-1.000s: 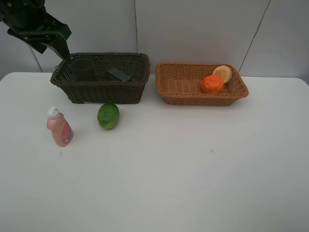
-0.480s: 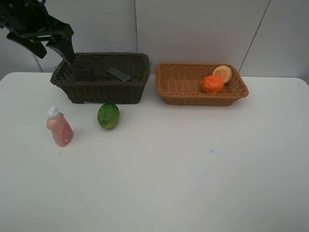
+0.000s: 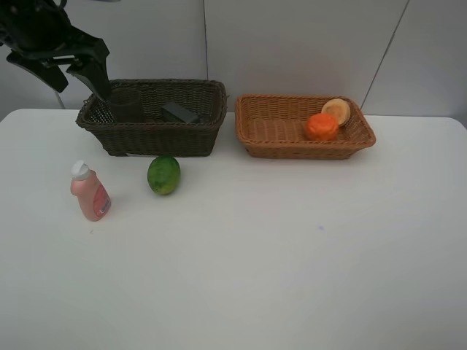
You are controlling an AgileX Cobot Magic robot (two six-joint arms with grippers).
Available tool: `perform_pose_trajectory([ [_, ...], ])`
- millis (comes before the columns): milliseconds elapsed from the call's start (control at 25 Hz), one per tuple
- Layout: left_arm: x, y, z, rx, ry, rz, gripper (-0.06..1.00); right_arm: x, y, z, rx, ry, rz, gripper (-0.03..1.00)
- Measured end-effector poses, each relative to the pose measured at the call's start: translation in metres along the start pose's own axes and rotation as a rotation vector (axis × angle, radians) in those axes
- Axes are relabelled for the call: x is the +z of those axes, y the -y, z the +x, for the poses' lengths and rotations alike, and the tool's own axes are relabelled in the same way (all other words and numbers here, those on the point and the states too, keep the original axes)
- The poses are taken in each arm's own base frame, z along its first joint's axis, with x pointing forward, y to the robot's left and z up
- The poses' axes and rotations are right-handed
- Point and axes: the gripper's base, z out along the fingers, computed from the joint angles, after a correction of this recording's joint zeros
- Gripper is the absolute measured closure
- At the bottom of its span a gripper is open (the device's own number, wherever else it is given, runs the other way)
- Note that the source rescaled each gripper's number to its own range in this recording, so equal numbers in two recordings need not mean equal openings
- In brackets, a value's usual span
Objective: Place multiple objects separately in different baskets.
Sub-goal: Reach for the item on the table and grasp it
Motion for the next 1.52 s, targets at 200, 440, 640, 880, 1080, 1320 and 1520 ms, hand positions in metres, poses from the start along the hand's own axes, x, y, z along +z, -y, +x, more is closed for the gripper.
perform_pose_trajectory([
  [200,-0.001,-0.002,0.011,-0.041,-0.119,-0.024,-0.01,0.0,0.0,0.0,0.0,0.0,0.0,0.02],
  [440,-0.008,-0.002,0.023,-0.055,-0.153,-0.038,-0.01,0.0,0.0,0.0,0.0,0.0,0.0,0.02],
  [640,-0.005,0.0,0.045,-0.058,-0.195,-0.035,-0.01,0.0,0.0,0.0,0.0,0.0,0.0,0.02],
  [880,0.006,0.001,0.058,-0.053,-0.229,-0.031,-0.01,0.0,0.0,0.0,0.0,0.0,0.0,0.02],
  [1080,0.022,0.002,0.063,-0.05,-0.193,-0.033,-0.01,0.0,0.0,0.0,0.0,0.0,0.0,0.02],
  [1320,0.04,0.001,0.063,-0.045,-0.159,-0.035,-0.01,0.0,0.0,0.0,0.0,0.0,0.0,0.02],
  [1520,0.059,-0.001,0.061,-0.033,-0.205,-0.046,-0.01,0.0,0.0,0.0,0.0,0.0,0.0,0.02],
])
